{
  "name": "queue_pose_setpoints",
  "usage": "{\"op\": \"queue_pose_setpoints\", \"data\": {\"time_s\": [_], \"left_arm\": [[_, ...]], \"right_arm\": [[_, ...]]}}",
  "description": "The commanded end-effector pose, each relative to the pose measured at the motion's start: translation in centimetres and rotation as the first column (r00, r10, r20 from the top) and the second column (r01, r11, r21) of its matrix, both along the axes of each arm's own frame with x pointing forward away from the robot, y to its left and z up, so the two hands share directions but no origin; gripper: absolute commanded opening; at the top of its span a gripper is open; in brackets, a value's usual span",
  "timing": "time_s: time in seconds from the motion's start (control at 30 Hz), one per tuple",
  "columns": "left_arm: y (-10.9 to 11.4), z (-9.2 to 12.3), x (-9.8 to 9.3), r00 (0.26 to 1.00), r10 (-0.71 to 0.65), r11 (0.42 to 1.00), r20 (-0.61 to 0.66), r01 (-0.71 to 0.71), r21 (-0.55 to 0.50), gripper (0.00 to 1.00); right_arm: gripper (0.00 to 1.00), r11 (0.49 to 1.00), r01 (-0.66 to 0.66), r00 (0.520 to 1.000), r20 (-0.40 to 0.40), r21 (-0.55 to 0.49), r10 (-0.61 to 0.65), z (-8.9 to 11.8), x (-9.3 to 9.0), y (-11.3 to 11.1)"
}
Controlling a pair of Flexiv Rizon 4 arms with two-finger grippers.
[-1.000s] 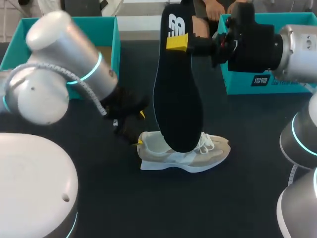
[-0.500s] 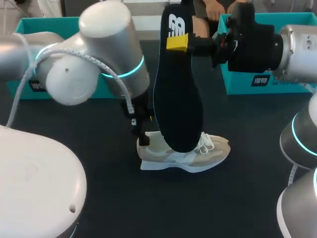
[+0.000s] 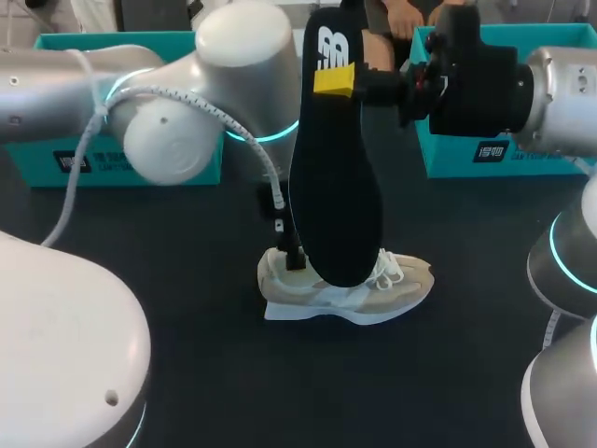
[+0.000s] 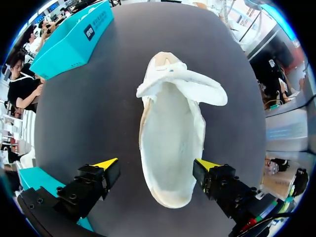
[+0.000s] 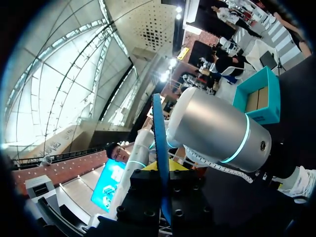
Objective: Take the shoe out of the shoebox, open the shoe tongue, remove and reinsert the insole, then place the shoe into the shoebox
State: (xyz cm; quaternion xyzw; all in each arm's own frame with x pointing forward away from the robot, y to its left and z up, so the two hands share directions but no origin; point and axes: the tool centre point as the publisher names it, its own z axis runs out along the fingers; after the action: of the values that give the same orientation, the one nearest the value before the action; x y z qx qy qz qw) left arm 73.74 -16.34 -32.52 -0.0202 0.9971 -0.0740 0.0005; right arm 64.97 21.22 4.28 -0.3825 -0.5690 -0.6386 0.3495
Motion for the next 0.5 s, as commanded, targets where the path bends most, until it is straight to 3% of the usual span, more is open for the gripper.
{"op": "queue_pose_setpoints", "data": {"time_s": [0.03, 0.33, 0.43, 0.47, 0.5], "left_arm": [[-1.7, -1.2, 1.1, 1.0, 0.005, 1.0, 0.009, -0.005, 0.008, 1.0], [-4.4, -4.0, 2.8, 1.0, 0.019, 1.0, 0.016, -0.019, -0.013, 1.0], [-4.7, -4.8, 2.7, 1.0, 0.022, 1.0, 0.018, -0.022, -0.019, 0.84], [-4.8, -5.0, 2.7, 1.0, 0.02, 1.0, 0.011, -0.02, -0.021, 0.69], [-4.8, -5.2, 2.5, 1.0, 0.019, 1.0, 0.011, -0.019, -0.021, 0.68]], "right_arm": [[0.0, 1.0, 0.003, 1.0, -0.003, -0.003, -0.003, 0.0, 0.0, 0.4], [0.0, 1.0, 0.003, 1.0, -0.003, -0.003, -0.003, 0.0, 0.0, 0.4], [0.0, 1.0, 0.003, 1.0, -0.003, -0.003, -0.003, 0.0, 0.0, 0.4], [0.0, 1.0, 0.003, 1.0, -0.003, -0.003, -0.003, 0.0, 0.0, 0.4], [0.0, 1.0, 0.003, 1.0, -0.003, -0.003, -0.003, 0.0, 0.0, 0.4]]}}
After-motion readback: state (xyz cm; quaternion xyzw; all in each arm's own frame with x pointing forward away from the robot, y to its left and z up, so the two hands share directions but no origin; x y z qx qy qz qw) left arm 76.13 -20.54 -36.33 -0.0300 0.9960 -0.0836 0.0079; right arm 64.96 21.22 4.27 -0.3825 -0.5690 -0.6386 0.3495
